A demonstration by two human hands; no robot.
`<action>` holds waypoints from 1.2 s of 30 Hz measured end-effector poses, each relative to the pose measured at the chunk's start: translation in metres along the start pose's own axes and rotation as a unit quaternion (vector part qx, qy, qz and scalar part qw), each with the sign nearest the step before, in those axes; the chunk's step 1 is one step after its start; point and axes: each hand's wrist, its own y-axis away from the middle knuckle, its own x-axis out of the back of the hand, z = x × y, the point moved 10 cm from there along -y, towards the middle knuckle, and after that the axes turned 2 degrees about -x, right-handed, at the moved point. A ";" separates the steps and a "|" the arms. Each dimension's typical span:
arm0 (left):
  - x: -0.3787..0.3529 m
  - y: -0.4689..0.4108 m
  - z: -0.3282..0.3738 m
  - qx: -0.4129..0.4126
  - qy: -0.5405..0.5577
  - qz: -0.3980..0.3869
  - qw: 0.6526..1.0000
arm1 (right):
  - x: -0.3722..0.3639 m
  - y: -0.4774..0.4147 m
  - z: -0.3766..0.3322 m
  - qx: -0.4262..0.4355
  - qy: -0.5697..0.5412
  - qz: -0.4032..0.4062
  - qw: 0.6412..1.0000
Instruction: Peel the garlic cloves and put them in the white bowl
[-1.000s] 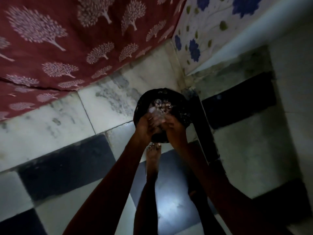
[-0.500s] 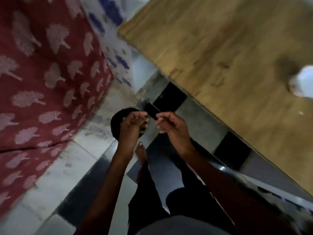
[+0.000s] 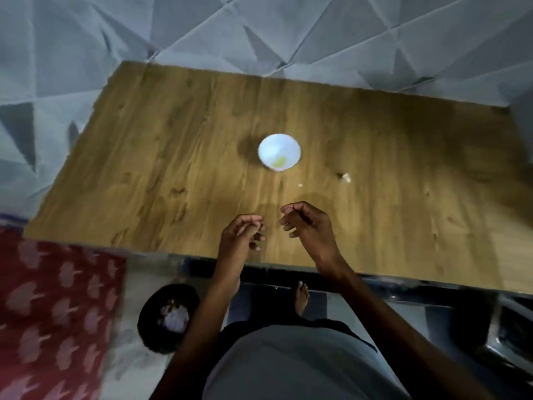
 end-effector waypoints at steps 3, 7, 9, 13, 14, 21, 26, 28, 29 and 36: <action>-0.063 -0.026 0.014 -0.016 -0.010 -0.011 1.000 | 0.060 -0.026 -0.009 0.013 -0.016 0.026 0.999; -0.112 -0.053 0.021 -0.031 -0.027 -0.023 0.999 | 0.105 -0.051 -0.013 0.019 -0.014 0.046 0.999; -0.129 -0.066 0.020 -0.027 -0.037 -0.023 0.999 | 0.124 -0.062 -0.012 0.020 -0.004 0.057 0.998; -0.148 -0.091 0.014 -0.033 -0.056 -0.029 0.997 | 0.147 -0.084 -0.001 0.020 0.027 0.079 0.996; -0.149 -0.098 0.012 -0.035 -0.068 -0.030 0.997 | 0.151 -0.088 0.001 0.026 0.047 0.086 0.995; -0.150 -0.147 0.003 -0.097 -0.274 -0.016 0.957 | 0.163 -0.117 0.016 0.064 0.150 0.093 0.982; -0.173 -0.168 -0.006 -0.174 -0.407 -0.068 0.894 | 0.164 -0.131 0.024 0.066 0.195 0.094 0.974; -0.177 -0.173 -0.008 -0.173 -0.443 -0.070 0.877 | 0.164 -0.136 0.026 0.059 0.207 0.096 0.972; -0.179 -0.174 -0.007 -0.177 -0.456 -0.066 0.870 | 0.164 -0.138 0.028 0.057 0.207 0.099 0.972; -0.182 -0.172 0.002 -0.205 -0.519 -0.040 0.829 | 0.157 -0.146 0.033 0.062 0.232 0.096 0.966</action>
